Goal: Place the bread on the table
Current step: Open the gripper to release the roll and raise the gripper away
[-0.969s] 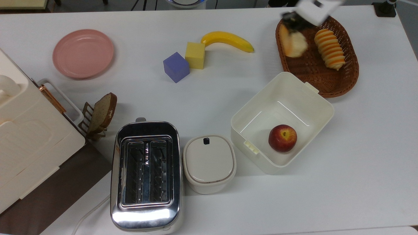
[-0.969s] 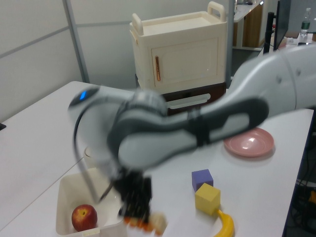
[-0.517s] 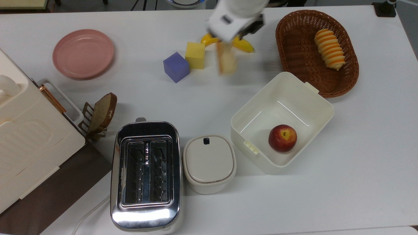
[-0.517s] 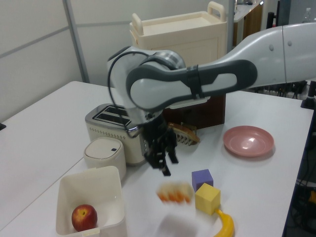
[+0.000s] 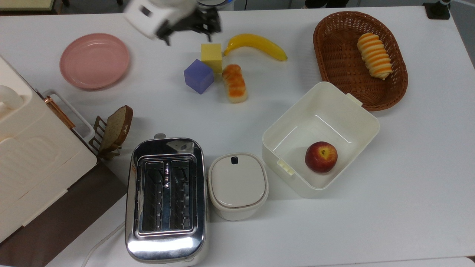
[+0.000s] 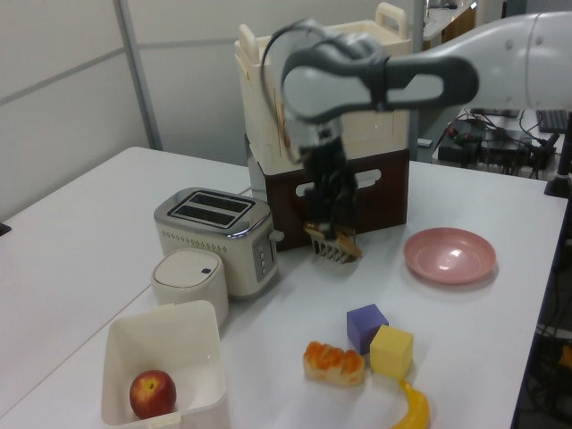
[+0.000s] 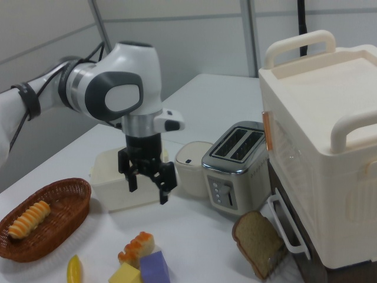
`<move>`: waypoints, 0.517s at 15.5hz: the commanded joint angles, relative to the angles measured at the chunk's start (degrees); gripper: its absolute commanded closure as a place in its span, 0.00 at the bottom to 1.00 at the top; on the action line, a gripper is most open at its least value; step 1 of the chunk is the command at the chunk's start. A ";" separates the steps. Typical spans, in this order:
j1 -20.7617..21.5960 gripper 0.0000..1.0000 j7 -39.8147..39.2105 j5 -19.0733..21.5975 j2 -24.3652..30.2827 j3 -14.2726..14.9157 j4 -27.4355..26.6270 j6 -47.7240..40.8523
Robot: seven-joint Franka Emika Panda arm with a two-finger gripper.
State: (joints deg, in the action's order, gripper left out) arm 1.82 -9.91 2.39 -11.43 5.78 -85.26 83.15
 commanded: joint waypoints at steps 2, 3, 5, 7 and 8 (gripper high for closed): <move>-3.58 0.00 -3.36 -0.54 3.95 -0.51 0.09 1.49; -3.67 0.00 -2.40 -0.46 4.74 -0.51 -0.17 1.57; -4.36 0.00 0.93 -0.37 5.71 -0.42 -0.26 1.58; -4.90 0.00 4.10 -0.81 6.85 -0.42 -0.35 1.58; -5.07 0.00 4.81 -0.81 7.64 -0.33 -0.35 1.66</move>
State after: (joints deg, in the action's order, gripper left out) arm -2.45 -8.96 2.38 -7.01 5.80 -83.92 83.39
